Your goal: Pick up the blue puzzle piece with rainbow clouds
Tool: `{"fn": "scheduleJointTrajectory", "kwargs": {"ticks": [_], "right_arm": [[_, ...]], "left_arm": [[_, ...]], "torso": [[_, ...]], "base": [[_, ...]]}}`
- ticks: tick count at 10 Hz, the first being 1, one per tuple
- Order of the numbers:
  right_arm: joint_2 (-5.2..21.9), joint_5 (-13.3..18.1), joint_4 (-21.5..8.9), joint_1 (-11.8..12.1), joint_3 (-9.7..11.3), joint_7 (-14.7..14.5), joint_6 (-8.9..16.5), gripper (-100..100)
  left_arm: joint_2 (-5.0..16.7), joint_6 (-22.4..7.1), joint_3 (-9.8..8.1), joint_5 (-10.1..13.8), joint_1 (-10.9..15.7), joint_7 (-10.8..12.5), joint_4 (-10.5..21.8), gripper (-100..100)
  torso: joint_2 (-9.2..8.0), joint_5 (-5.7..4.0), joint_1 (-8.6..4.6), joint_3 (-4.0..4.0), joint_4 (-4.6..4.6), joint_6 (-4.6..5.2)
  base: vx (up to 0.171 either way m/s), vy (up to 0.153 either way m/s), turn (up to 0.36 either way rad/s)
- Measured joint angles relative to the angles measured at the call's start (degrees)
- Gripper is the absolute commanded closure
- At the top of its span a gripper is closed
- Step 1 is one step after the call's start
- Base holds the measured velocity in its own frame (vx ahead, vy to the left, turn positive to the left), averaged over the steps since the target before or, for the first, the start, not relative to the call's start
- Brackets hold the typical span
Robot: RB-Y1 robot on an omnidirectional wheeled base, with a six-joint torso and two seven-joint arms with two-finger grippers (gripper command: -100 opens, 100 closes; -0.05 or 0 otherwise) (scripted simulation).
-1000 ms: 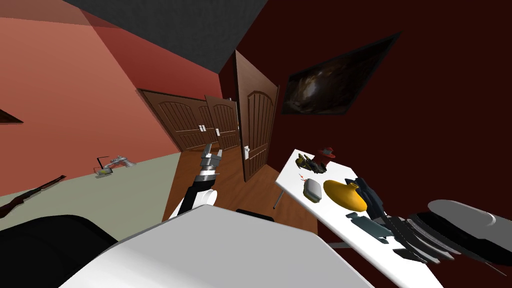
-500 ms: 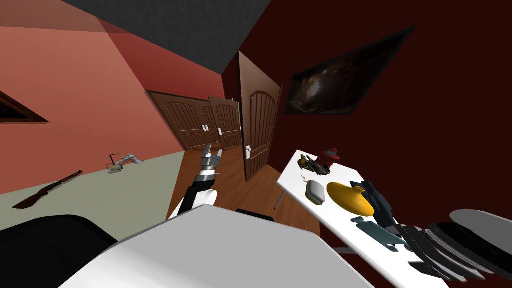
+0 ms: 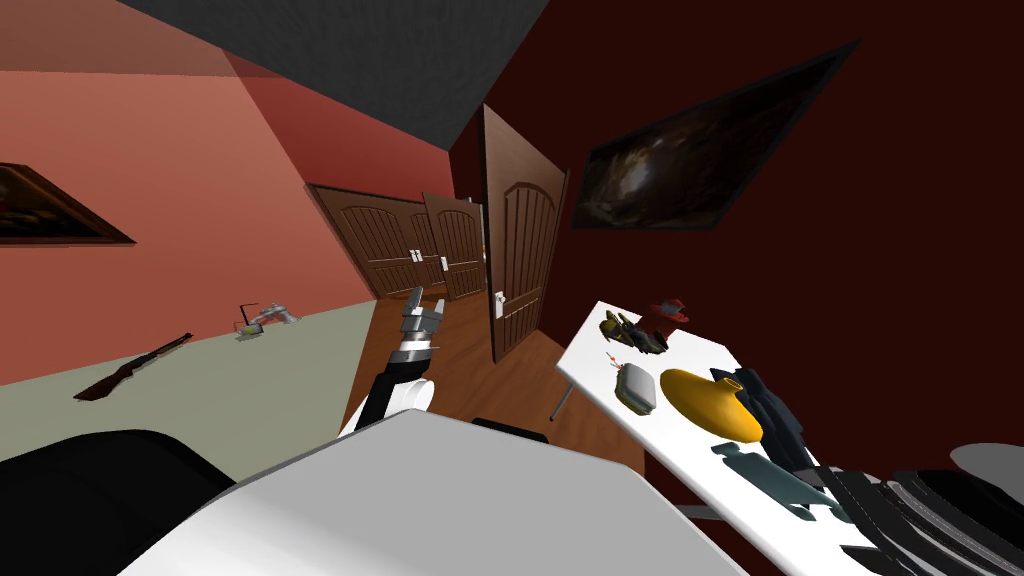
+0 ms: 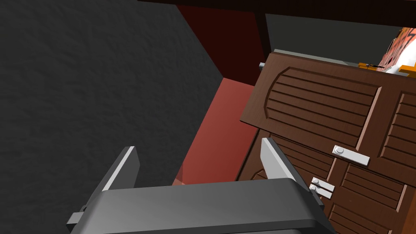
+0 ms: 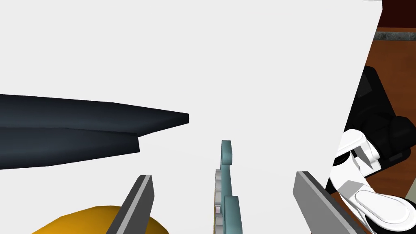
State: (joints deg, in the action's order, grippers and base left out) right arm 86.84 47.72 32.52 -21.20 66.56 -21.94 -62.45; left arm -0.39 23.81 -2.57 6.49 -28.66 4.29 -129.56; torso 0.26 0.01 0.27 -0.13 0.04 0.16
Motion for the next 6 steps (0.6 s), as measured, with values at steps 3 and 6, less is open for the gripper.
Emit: {"fn": "scheduleJointTrajectory", "kwargs": {"ticks": [3, 6], "right_arm": [[-0.17, -1.73, -0.55, -0.15, 0.83, -0.27, -0.27, 100], [-0.17, -1.74, -0.54, -0.12, 0.86, -0.20, -0.39, 100]], "left_arm": [[0.00, 0.00, 0.00, 0.00, 0.00, 0.00, 0.00, 0], [0.00, 0.00, 0.00, 0.00, 0.00, 0.00, 0.00, 0]], "torso": [[0.02, 0.00, 0.00, -0.01, 0.00, -0.01], [0.00, -0.02, -0.02, 0.01, -0.02, -0.03]], "base": [[0.000, 0.000, 0.000], [0.000, 0.000, 0.000]]}}
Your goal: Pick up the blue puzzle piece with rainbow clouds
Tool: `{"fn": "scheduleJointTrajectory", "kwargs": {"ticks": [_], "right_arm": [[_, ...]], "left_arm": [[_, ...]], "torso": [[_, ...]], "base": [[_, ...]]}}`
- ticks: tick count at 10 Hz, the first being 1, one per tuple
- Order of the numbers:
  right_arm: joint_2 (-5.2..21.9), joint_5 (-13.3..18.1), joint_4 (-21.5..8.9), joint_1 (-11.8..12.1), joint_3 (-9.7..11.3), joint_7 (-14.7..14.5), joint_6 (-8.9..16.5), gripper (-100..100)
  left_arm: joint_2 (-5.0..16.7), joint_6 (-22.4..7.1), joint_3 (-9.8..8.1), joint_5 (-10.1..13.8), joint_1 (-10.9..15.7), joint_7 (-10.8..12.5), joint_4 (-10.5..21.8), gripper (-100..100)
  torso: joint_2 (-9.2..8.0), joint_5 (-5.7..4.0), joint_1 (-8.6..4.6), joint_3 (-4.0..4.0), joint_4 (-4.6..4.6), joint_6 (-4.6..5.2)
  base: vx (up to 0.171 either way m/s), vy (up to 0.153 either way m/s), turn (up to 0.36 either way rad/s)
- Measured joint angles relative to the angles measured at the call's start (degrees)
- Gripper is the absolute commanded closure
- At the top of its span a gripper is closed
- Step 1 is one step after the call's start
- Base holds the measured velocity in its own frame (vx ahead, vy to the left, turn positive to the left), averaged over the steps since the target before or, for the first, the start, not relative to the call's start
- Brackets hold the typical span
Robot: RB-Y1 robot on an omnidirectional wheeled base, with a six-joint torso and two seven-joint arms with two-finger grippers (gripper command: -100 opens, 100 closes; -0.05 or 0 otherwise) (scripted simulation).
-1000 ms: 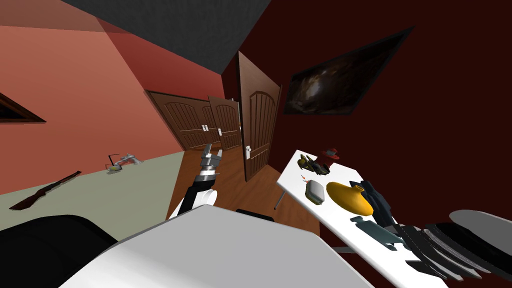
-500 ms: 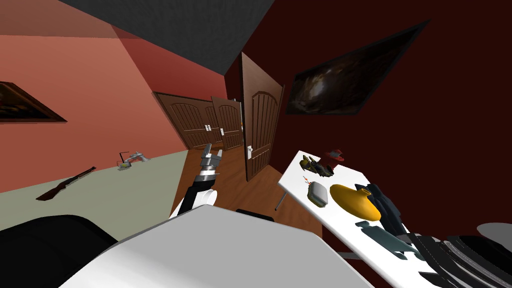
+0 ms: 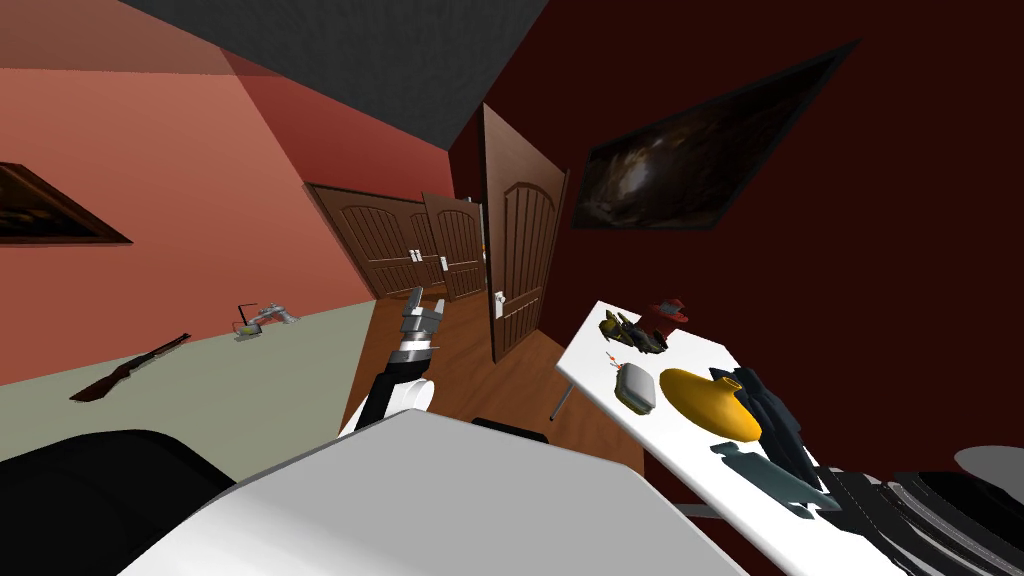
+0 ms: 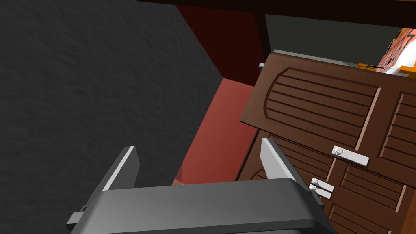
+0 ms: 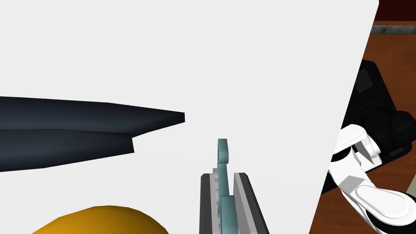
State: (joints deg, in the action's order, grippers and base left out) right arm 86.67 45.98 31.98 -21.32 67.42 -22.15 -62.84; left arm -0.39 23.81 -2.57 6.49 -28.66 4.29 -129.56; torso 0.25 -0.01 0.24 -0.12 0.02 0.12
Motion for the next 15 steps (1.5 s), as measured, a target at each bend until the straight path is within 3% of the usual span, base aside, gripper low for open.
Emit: {"fn": "scheduleJointTrajectory", "kwargs": {"ticks": [1, 2, 3, 6, 7, 8, 9, 10, 11, 13, 15], "right_arm": [[0.00, 0.00, 0.00, 0.01, 0.01, 0.01, -0.03, 0], [0.00, 0.00, 0.00, 0.01, 0.01, 0.02, -0.04, 100], [-0.36, 1.52, 1.64, -0.42, -1.45, 1.01, 0.04, 100], [-1.93, 6.03, 0.34, -1.52, -5.43, 0.88, -1.81, 100], [-3.76, 7.77, -0.87, -2.63, -7.03, 0.81, -2.91, 100], [-3.68, 9.28, 0.48, -2.43, -8.86, 1.38, -3.32, 100], [-4.45, 11.27, -0.59, -3.36, -10.42, 1.38, -4.12, 100], [-4.12, 12.92, 0.13, -3.20, -11.29, 1.56, -4.24, 100], [-3.93, 14.29, 3.02, -2.95, -12.97, 3.09, -4.32, 100], [-5.95, 17.63, 0.96, -4.23, -16.45, 2.60, -6.06, 100], [-6.54, 20.79, -0.23, -4.60, -17.50, 2.04, -6.38, 100]], "left_arm": [[0.00, 0.00, 0.00, 0.00, 0.00, 0.00, 0.00, 0], [0.00, 0.00, 0.00, 0.00, 0.00, 0.00, 0.00, 0], [0.00, 0.00, -0.01, 0.00, -0.01, 0.00, 0.00, 0], [0.00, 0.00, 0.00, 0.00, 0.00, 0.00, 0.00, 0], [0.00, 0.00, -0.01, 0.00, -0.01, 0.00, 0.00, 0], [0.00, 0.00, 0.00, 0.00, 0.00, 0.00, 0.00, 0], [0.00, 0.00, 0.00, 0.00, 0.00, 0.00, 0.00, 0], [0.00, 0.00, 0.00, 0.00, 0.00, 0.00, 0.00, 0], [0.00, 0.00, 0.00, 0.00, -0.01, 0.00, 0.00, 0], [0.00, 0.00, 0.00, 0.00, 0.00, 0.00, 0.00, 0], [0.00, 0.00, 0.00, 0.00, 0.00, 0.00, 0.00, 0]], "torso": [[-0.01, 0.00, -0.01, 0.01, -0.01, -0.01], [-0.01, -0.01, -0.02, 0.01, -0.01, -0.01], [0.02, -0.23, -0.04, -0.02, 0.02, -0.02], [0.08, -0.26, -0.04, -0.07, 0.06, -0.09], [0.10, -0.36, -0.08, -0.09, 0.09, -0.04], [0.09, -0.42, -0.09, -0.10, 0.11, -0.07], [0.12, -0.41, -0.09, -0.12, 0.12, -0.15], [0.11, -0.41, -0.09, -0.13, 0.15, -0.09], [0.13, -0.45, -0.10, -0.14, 0.16, -0.07], [0.17, -0.43, -0.13, -0.18, 0.18, -0.14], [0.17, -0.45, -0.17, -0.20, 0.24, -0.07]], "base": [[0.000, 0.000, 0.000], [0.011, -0.018, -0.187], [0.011, -0.007, -0.114], [0.006, 0.000, -0.047], [0.012, -0.007, -0.126], [0.001, 0.003, -0.014], [0.001, 0.002, 0.032], [0.009, -0.010, -0.171], [0.009, -0.003, -0.124], [0.001, 0.000, 0.009], [0.004, -0.006, -0.113]]}}
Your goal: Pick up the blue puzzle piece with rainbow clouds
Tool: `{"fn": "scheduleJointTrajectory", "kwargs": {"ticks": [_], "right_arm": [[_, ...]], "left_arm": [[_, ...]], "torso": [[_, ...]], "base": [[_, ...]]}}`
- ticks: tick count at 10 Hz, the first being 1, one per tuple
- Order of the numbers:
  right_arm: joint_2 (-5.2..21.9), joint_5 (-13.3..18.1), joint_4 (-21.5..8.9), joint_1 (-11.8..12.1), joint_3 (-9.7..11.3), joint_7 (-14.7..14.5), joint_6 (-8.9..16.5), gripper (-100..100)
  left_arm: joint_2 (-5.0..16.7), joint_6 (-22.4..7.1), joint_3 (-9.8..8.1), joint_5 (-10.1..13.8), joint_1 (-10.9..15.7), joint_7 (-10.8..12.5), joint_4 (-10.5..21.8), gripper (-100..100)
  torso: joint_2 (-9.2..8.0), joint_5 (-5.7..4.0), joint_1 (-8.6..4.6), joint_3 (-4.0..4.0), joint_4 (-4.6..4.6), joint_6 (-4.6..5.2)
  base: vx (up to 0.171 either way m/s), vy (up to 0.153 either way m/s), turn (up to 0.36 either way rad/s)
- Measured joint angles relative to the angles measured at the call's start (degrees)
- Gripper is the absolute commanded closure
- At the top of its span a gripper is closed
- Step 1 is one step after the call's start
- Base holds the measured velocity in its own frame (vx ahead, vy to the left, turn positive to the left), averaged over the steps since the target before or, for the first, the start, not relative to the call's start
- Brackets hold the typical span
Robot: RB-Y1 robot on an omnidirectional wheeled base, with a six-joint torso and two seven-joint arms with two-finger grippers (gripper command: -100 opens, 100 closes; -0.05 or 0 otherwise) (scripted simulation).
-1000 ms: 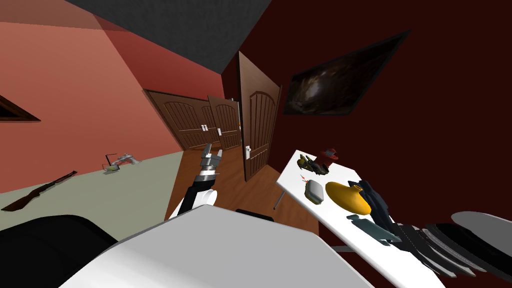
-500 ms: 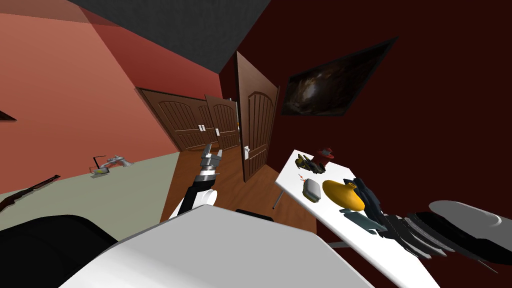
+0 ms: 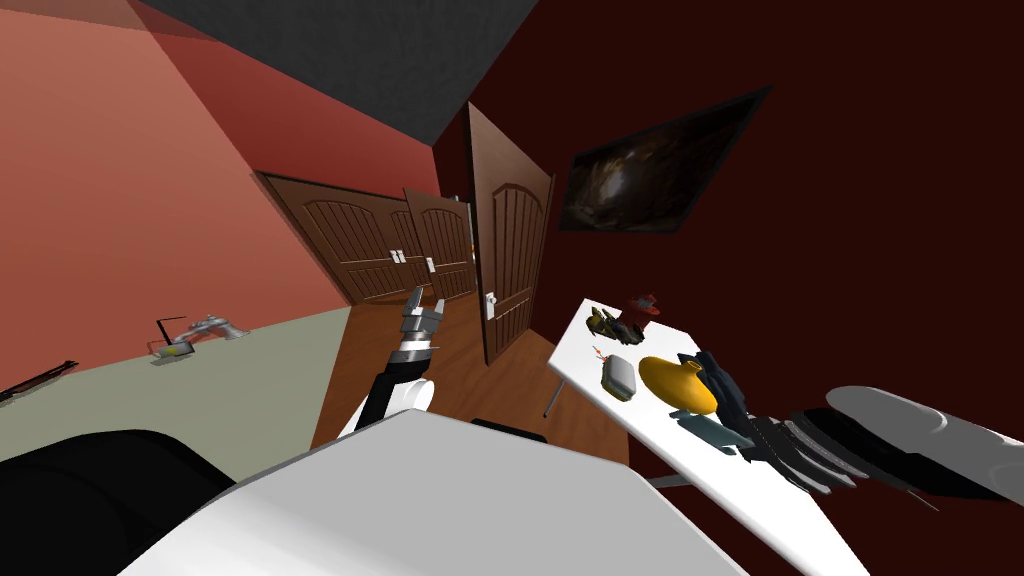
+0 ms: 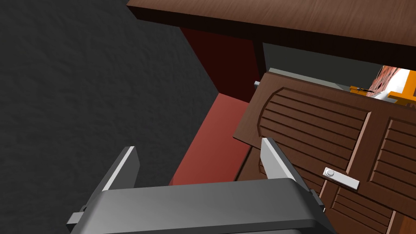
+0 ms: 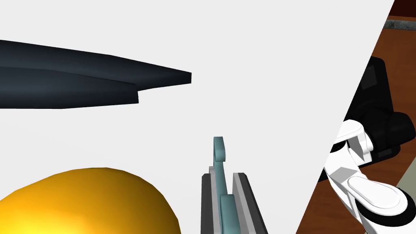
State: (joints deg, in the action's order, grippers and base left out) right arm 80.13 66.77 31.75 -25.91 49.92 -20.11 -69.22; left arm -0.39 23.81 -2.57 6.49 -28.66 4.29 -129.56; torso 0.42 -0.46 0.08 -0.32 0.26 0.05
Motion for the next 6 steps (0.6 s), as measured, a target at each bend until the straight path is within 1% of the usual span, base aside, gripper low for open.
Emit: {"fn": "scheduleJointTrajectory", "kwargs": {"ticks": [1, 2, 3, 4, 5, 6], "right_arm": [[-1.83, 2.00, -1.21, -1.50, -1.43, 0.04, -1.08, 100], [-2.39, 3.83, -1.13, -1.84, -3.12, 0.24, -2.10, 100], [-2.35, 5.47, -0.66, -1.57, -4.83, 0.41, -2.41, 100], [-2.53, 7.34, -1.15, -2.12, -5.53, 0.30, -2.74, 100], [-2.52, 8.54, 1.73, -1.24, -7.39, 1.76, -3.03, 100], [-3.52, 10.25, 1.23, -2.23, -9.10, 2.28, -3.93, 100]], "left_arm": [[0.00, 0.00, -0.01, 0.00, -0.01, 0.00, 0.00, 0], [0.00, 0.00, 0.00, 0.00, 0.00, 0.00, 0.00, 0], [0.00, 0.00, 0.00, 0.00, 0.00, 0.00, 0.00, 0], [0.00, 0.00, 0.00, 0.00, 0.00, 0.00, 0.00, 0], [0.00, 0.00, -0.01, 0.00, -0.01, 0.00, 0.00, 0], [0.00, 0.00, 0.00, 0.00, 0.00, 0.00, 0.00, 0]], "torso": [[0.04, -0.03, 0.00, -0.02, 0.01, 0.01], [0.05, 0.00, 0.02, -0.02, 0.00, -0.03], [0.05, 0.03, 0.04, -0.02, -0.02, -0.06], [0.04, 0.06, 0.05, -0.01, -0.02, -0.03], [0.01, 0.02, 0.05, 0.01, -0.04, 0.05], [0.01, 0.06, 0.07, 0.03, -0.07, -0.02]], "base": [[0.009, 0.000, -0.103], [0.003, 0.002, 0.019], [0.001, 0.000, 0.025], [0.011, -0.014, -0.183], [0.009, -0.003, -0.143], [0.000, 0.000, 0.000]]}}
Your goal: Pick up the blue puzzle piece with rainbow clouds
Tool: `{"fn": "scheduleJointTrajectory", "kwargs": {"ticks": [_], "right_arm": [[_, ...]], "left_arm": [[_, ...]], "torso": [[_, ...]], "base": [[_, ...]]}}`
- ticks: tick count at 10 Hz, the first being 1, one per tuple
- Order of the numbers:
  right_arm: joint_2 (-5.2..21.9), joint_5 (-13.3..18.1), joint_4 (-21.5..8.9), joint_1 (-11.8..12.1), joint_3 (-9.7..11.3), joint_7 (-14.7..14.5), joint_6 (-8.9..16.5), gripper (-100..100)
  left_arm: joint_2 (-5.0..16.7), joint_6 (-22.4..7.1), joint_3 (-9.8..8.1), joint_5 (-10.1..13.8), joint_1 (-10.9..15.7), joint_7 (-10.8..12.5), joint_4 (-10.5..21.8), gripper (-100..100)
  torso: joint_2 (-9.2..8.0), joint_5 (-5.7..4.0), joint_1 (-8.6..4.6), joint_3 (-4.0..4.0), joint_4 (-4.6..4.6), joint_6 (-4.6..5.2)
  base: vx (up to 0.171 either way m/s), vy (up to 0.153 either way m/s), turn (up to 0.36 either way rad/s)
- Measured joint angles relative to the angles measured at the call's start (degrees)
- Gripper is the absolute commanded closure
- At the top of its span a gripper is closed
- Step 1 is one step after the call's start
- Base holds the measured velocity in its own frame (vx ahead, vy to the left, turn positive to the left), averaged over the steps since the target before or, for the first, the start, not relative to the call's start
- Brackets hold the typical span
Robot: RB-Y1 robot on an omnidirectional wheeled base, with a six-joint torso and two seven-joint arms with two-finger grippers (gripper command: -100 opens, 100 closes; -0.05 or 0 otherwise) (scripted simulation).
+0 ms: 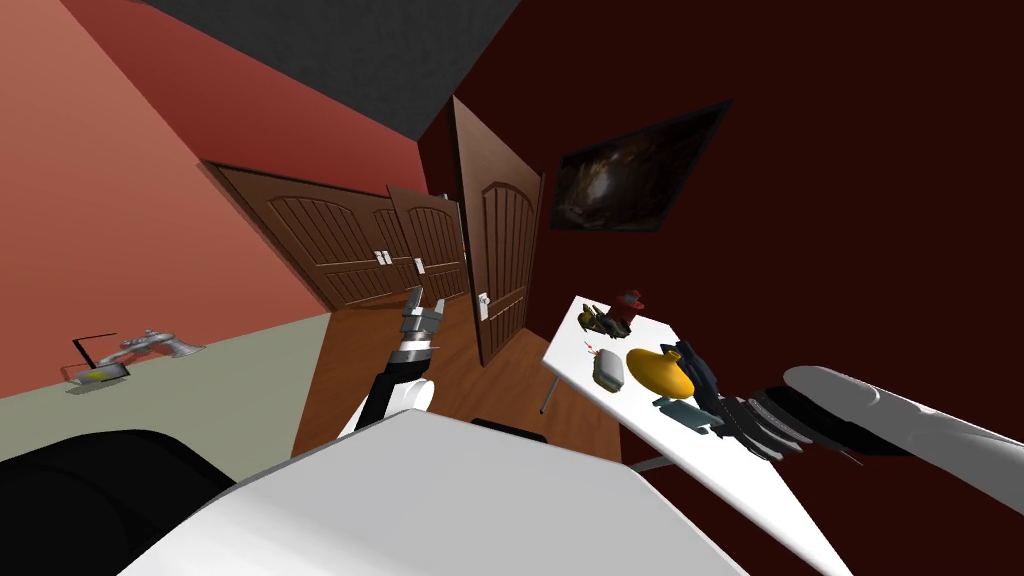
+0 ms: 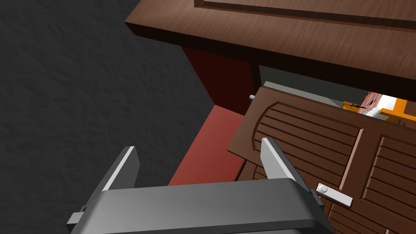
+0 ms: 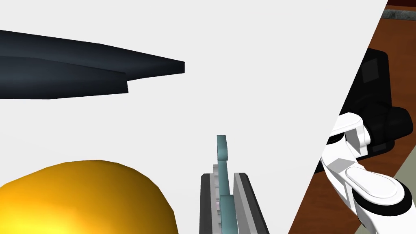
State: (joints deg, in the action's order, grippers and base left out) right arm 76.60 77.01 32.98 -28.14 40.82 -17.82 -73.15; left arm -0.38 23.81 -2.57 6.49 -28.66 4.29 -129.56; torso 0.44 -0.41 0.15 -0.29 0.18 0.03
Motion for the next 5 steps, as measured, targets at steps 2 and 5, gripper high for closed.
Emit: {"fn": "scheduleJointTrajectory", "kwargs": {"ticks": [2, 5], "right_arm": [[-1.01, 3.55, -1.83, -1.13, -2.37, -0.86, -0.87, 100], [-3.38, 8.75, -2.80, -2.74, -5.72, -0.70, -2.63, 100]], "left_arm": [[0.00, 0.00, 0.00, 0.00, 0.00, 0.00, 0.00, 0], [0.00, 0.00, 0.00, 0.00, 0.00, 0.00, 0.00, 0]], "torso": [[-0.03, 0.03, 0.03, 0.02, -0.02, 0.01], [-0.11, 0.06, 0.05, 0.09, -0.08, 0.06]], "base": [[0.001, 0.000, 0.018], [0.007, -0.003, -0.105]]}}
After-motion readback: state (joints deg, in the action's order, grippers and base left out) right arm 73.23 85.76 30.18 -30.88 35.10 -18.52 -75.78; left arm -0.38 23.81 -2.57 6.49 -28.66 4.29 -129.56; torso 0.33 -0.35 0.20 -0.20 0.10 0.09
